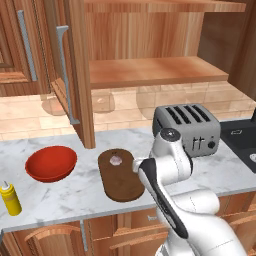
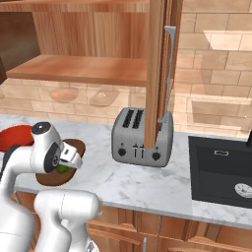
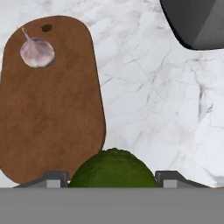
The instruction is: Open the cabinet. Place the bowl and condiment on the counter. Then place the lime and garlic on the cutting board.
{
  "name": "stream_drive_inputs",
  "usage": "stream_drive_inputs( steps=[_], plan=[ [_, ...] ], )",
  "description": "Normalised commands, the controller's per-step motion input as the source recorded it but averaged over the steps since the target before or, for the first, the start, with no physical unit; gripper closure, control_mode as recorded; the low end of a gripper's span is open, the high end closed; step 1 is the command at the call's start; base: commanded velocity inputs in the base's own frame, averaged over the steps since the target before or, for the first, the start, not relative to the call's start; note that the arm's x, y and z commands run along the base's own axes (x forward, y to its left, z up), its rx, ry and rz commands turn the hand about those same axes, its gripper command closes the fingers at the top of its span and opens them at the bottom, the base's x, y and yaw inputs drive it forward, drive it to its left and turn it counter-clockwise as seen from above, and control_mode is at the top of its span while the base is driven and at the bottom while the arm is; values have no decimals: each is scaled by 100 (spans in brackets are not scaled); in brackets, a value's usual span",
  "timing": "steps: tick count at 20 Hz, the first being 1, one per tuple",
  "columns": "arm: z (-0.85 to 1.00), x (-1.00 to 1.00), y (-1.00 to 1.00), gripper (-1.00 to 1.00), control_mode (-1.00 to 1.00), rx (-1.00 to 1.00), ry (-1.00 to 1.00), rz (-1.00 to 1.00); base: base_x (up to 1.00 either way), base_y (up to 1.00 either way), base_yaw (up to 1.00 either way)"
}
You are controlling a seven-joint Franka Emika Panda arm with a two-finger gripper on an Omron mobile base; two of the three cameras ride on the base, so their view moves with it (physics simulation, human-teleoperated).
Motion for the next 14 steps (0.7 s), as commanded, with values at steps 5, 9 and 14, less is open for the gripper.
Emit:
stream_drive_inputs(
  steps=[5, 9, 14],
  plan=[
    [0, 2, 47, 100, -100, 0, 0, 0, 0, 0, 0],
    [0, 21, 26, 100, -100, 0, 0, 0, 0, 0, 0],
    [-4, 35, 11, 100, -100, 0, 0, 0, 0, 0, 0]
  ],
)
